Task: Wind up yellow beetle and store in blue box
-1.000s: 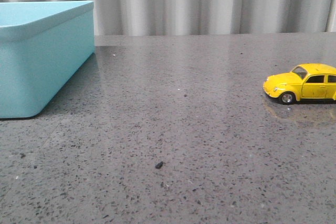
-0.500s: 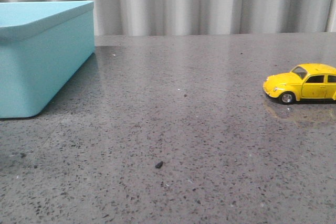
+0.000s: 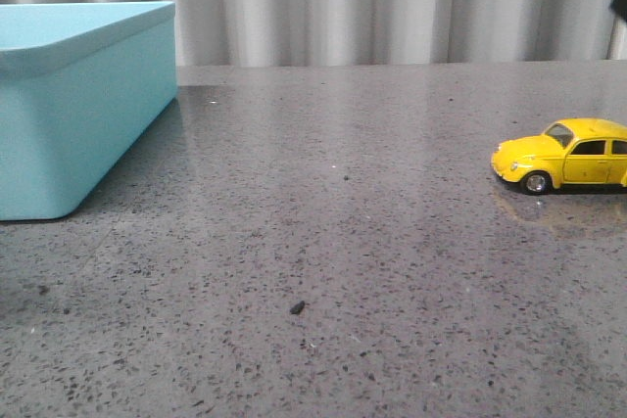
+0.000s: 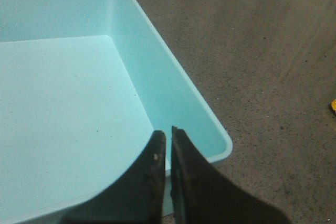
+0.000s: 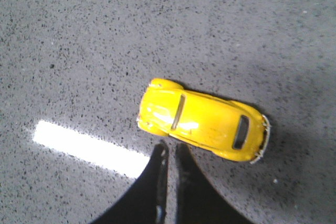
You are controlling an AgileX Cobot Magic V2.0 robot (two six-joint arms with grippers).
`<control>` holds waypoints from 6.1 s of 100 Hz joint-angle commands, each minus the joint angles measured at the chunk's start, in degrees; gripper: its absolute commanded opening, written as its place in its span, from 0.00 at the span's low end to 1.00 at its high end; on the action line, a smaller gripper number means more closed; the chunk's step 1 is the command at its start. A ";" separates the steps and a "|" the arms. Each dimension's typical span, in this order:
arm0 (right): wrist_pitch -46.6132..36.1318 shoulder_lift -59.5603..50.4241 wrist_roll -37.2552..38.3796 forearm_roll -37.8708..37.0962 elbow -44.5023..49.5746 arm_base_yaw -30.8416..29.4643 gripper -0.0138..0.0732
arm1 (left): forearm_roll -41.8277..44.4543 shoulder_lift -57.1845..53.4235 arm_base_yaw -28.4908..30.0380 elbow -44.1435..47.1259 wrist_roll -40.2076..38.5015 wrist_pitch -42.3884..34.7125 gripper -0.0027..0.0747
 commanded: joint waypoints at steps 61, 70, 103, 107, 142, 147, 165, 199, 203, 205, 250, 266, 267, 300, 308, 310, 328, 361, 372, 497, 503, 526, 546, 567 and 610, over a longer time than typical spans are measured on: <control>-0.05 12.19 -0.60 -0.94 -6.16 0.03 0.11 | -6.04 0.21 -0.64 -1.78 0.19 -3.27 0.01; -0.11 12.32 -0.60 -0.94 -6.16 0.03 0.11 | -6.12 0.21 -0.64 -1.78 0.19 -3.27 0.01; -0.17 14.52 -0.60 -0.94 -6.16 0.03 0.11 | -6.12 0.21 -0.64 -1.78 0.19 -3.27 0.01; -0.17 14.68 -0.60 -0.94 -6.16 0.03 0.11 | -6.12 0.21 -0.64 -1.78 0.19 -3.27 0.01; 0.43 16.45 -0.60 -2.10 -5.82 0.03 0.11 | -6.12 0.21 -0.64 -1.78 0.19 -3.27 0.01; 0.43 16.43 -0.60 -2.48 -5.31 0.03 0.11 | -6.12 0.21 -0.64 -1.78 0.19 -3.27 0.01; -0.03 16.43 0.49 -4.96 -2.68 -0.07 0.11 | -6.12 0.21 -0.64 -1.78 0.19 -3.27 0.01; 1.03 16.43 2.85 -8.98 -1.37 -5.02 0.11 | -6.12 0.21 -0.64 -1.78 0.19 -3.66 0.01; 1.55 16.43 2.85 -9.89 -1.37 -5.93 0.11 | -6.12 0.21 -0.64 -1.78 0.19 -3.66 0.01; 1.68 16.43 2.85 -10.56 -1.37 -6.48 0.11 | -6.12 0.21 -0.64 -1.78 0.19 -3.66 0.01; -0.15 16.12 3.48 -13.46 -1.37 -12.04 0.11 | -6.12 0.21 -0.64 -1.78 0.19 -3.89 0.01; -5.42 12.85 3.48 -11.28 -1.48 -11.94 0.11 | -6.12 0.21 -0.64 -1.78 0.19 -4.10 0.01; -5.74 12.52 3.48 -11.11 -1.48 -11.79 0.11 | -6.12 0.21 -0.64 -1.78 0.19 -4.10 0.01; -12.80 -7.25 3.48 -10.66 -1.48 -6.21 0.11 | -6.12 0.21 -0.64 -1.78 0.19 -4.14 0.01; -12.79 -11.11 3.48 -10.77 -1.48 -5.98 0.11 | -6.12 0.21 -0.64 -1.78 0.19 -4.72 0.01; -12.79 -11.71 3.48 -10.77 -1.48 -5.98 0.11 | -6.12 0.21 -0.64 -1.78 0.19 -4.91 0.01; -12.68 -19.41 3.48 -10.77 -0.79 -5.84 0.11 | -6.12 0.21 -0.64 -1.78 0.19 -5.19 0.01; -19.00 -33.56 0.75 -10.89 8.15 -0.28 0.11 | -6.12 0.21 -0.64 -2.66 0.33 -5.09 0.01; -20.72 -37.99 -1.29 -11.00 10.02 1.51 0.11 | -6.12 0.21 -0.64 -5.02 4.64 -4.31 0.01; -24.36 -53.25 -5.71 -12.93 16.43 6.63 0.11 | 15.76 39.58 -12.42 -49.93 36.07 21.55 0.59; -24.36 -53.25 -5.71 -12.93 16.43 6.90 0.11 | 20.56 41.35 -15.13 -51.67 36.07 22.44 0.57; -25.14 -53.25 -5.71 -12.93 18.00 6.94 0.11 | 26.89 47.53 -21.01 -55.03 33.99 28.27 0.57; -24.78 -53.25 -5.71 -12.85 19.40 7.04 0.11 | 27.01 51.38 -21.25 -55.03 33.87 36.57 0.57; -24.78 -53.25 -5.71 -12.48 19.77 8.05 0.11 | 26.65 53.00 -21.25 -55.03 32.47 36.84 0.58; -24.54 -53.25 -5.71 -12.35 19.85 8.05 0.11 | 27.71 57.05 -21.02 -55.03 34.94 40.36 0.71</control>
